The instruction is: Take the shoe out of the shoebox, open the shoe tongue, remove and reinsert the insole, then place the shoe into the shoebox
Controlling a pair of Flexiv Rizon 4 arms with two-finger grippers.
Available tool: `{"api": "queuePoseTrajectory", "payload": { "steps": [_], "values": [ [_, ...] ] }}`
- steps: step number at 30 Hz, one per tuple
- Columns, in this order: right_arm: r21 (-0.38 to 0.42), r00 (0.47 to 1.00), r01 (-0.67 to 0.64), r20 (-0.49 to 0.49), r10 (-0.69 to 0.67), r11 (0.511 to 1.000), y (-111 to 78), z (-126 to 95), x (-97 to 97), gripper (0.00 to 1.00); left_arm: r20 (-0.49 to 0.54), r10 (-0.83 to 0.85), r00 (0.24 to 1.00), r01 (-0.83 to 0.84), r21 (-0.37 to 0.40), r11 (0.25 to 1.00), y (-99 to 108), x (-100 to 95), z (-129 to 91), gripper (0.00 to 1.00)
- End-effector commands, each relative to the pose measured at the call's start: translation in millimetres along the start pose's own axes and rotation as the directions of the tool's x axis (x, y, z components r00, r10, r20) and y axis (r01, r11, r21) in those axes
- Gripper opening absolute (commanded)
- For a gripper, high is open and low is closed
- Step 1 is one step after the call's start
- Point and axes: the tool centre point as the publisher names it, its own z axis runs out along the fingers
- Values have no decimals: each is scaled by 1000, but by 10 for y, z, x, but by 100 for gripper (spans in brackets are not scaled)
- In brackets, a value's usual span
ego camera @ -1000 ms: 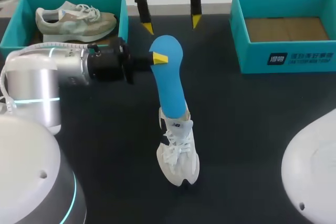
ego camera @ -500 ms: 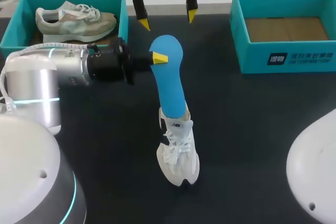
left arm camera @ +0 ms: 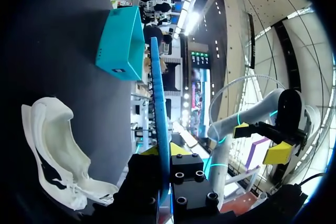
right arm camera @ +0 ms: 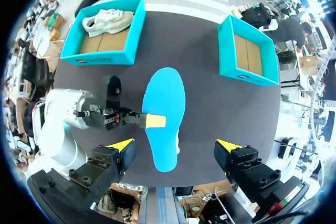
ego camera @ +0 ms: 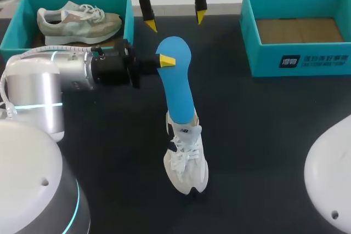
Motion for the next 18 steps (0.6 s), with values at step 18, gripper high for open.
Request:
{"api": "queuePoseTrajectory", "payload": {
  "steps": [18],
  "values": [
    [-94, 918, -118, -391, 73, 989, -55, -58, -334, 100, -1, 1, 1000, -1, 1, 1000, 7, -9, 0, 0]
  ]
}}
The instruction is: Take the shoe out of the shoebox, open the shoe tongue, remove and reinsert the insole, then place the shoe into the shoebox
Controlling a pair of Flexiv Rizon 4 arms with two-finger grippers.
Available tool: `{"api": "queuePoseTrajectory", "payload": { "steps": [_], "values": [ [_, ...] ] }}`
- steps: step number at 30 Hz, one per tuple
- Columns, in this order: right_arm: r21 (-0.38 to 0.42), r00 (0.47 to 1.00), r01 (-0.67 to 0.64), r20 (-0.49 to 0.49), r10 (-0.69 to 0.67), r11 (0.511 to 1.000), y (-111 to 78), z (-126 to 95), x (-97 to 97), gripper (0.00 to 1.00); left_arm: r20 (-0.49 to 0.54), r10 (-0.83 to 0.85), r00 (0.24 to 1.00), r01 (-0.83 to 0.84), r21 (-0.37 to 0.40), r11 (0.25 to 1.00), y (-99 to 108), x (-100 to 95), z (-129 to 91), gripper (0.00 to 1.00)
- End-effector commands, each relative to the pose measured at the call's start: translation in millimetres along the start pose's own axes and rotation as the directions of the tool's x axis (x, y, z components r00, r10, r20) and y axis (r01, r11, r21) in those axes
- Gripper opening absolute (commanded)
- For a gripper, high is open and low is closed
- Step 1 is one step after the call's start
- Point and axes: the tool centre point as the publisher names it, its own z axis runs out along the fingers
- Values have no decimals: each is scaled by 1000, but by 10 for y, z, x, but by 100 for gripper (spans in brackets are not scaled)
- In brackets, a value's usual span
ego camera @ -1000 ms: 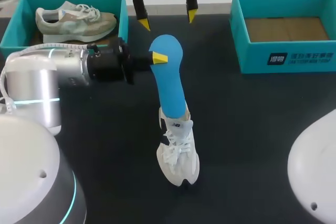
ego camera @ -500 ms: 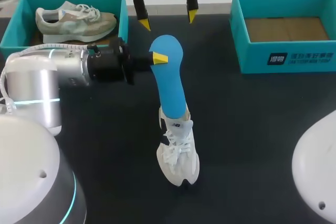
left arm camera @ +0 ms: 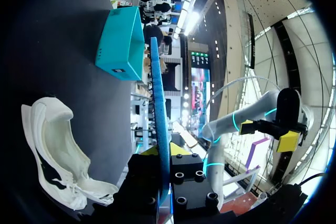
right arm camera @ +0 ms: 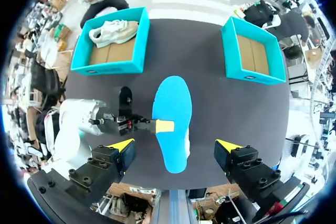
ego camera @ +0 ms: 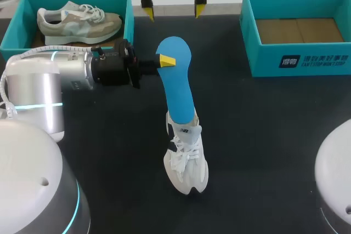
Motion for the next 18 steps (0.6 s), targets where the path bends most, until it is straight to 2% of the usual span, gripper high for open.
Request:
{"api": "queuePoseTrajectory", "payload": {
  "steps": [1, 3, 9, 13, 16, 18],
  "values": [
    [-78, 952, -59, -305, 33, 995, -123, 68, -386, 100, -1, 1, 1000, -1, 1, 1000, 7, -9, 0, 0],
    [-90, 915, -102, -399, 58, 991, -140, 78, -446, 100, -1, 1, 1000, -1, 1, 1000, 7, -9, 0, 0],
    [-104, 822, -182, -561, 94, 978, -200, 164, -568, 100, -1, 1, 1000, -1, 1, 1000, 7, -9, 0, 0],
    [-86, 729, -219, -677, 104, 972, -223, 228, -606, 100, -1, 1, 1000, -1, 1, 1000, 7, -9, 0, 0],
    [-94, 662, -210, -746, 70, 973, -234, 270, -616, 100, -1, 1, 1000, -1, 1, 1000, 7, -9, 0, 0],
    [-136, 622, -187, -783, 11, 973, -232, 287, -629, 100, -1, 1, 1000, -1, 1, 1000, 7, -9, 0, 0]
  ]
}}
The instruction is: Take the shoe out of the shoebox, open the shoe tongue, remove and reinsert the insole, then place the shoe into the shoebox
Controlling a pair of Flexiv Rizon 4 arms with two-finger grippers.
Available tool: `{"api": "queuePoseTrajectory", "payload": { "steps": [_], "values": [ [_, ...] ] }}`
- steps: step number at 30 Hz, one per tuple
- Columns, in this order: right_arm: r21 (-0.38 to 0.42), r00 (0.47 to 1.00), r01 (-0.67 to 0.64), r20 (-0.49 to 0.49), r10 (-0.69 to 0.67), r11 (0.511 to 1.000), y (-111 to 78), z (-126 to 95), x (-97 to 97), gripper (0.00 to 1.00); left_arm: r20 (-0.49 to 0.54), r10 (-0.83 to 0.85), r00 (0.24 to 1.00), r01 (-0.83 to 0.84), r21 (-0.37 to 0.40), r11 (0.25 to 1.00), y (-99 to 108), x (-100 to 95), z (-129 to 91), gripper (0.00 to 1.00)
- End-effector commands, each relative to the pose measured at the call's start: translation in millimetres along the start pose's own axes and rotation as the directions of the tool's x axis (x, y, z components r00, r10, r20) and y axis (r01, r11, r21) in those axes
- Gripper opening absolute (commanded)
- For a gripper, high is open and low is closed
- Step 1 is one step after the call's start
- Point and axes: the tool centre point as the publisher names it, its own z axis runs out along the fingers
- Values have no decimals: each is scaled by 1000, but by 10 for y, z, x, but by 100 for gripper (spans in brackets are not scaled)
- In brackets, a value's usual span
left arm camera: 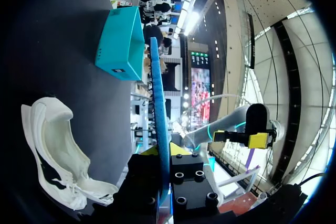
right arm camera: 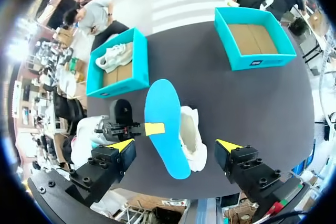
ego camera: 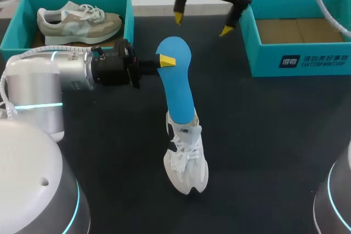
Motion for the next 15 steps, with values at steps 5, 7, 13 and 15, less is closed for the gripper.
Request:
{"api": "queuePoseTrajectory", "payload": {
  "steps": [5, 7, 13, 15],
  "values": [
    [-136, 691, 144, -695, -198, 980, -3, 19, -151, 100, -1, 1, 1000, -1, 1, 1000, 7, -9, 0, 0],
    [-135, 639, 152, -743, -201, 979, 14, 20, -158, 100, -1, 1, 1000, -1, 1, 1000, 7, -9, 0, 0],
    [-66, 621, 175, -767, -162, 982, 42, 170, -238, 100, -1, 1, 1000, -1, 1, 1000, 7, -9, 0, 0],
    [-48, 616, 177, -774, -148, 983, 32, 208, -253, 100, -1, 1, 1000, -1, 1, 1000, 7, -9, 0, 0]
  ]
}}
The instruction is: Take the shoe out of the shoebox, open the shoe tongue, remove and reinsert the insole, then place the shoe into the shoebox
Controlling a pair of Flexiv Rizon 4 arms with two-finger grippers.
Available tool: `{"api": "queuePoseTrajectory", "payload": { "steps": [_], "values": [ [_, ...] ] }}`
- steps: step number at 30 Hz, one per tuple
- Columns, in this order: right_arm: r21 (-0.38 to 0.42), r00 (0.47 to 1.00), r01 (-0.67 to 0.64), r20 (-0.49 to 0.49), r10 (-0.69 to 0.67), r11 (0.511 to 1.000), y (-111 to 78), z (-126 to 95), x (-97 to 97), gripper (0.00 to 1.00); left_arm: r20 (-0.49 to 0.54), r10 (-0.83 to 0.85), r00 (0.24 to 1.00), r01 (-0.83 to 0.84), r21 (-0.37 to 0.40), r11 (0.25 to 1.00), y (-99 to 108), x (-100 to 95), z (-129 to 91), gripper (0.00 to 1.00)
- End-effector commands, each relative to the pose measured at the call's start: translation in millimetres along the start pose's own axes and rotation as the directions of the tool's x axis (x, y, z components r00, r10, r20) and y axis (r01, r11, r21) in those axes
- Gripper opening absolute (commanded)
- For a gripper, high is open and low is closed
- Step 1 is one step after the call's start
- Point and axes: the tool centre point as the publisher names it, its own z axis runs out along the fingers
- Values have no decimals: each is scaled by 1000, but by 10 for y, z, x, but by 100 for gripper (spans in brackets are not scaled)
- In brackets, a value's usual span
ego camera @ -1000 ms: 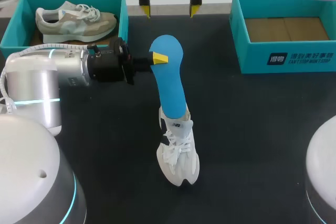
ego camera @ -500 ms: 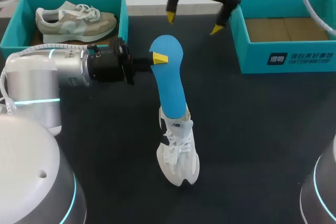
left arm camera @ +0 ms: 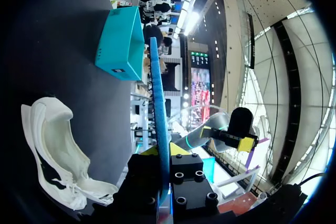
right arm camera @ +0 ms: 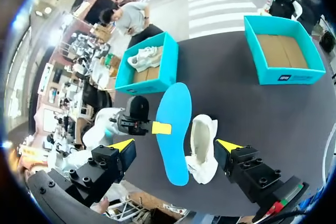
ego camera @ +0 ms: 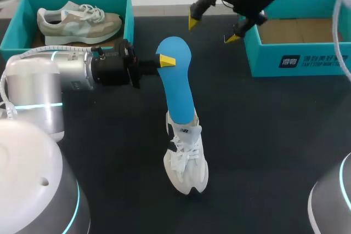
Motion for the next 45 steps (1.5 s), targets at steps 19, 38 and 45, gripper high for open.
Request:
{"api": "queuePoseTrajectory", "payload": {
  "steps": [19, 38, 45],
  "values": [
    [87, 648, -58, -755, 104, 994, -229, 315, -232, 100, -1, 1, 1000, -1, 1, 1000, 7, -9, 0, 0],
    [195, 626, -61, -756, 189, 979, -370, 566, -470, 100, -1, 1, 1000, -1, 1, 1000, 7, -9, 0, 0],
    [196, 643, -52, -743, 183, 979, -291, 574, -545, 100, -1, 1, 1000, -1, 1, 1000, 7, -9, 0, 0]
  ]
}}
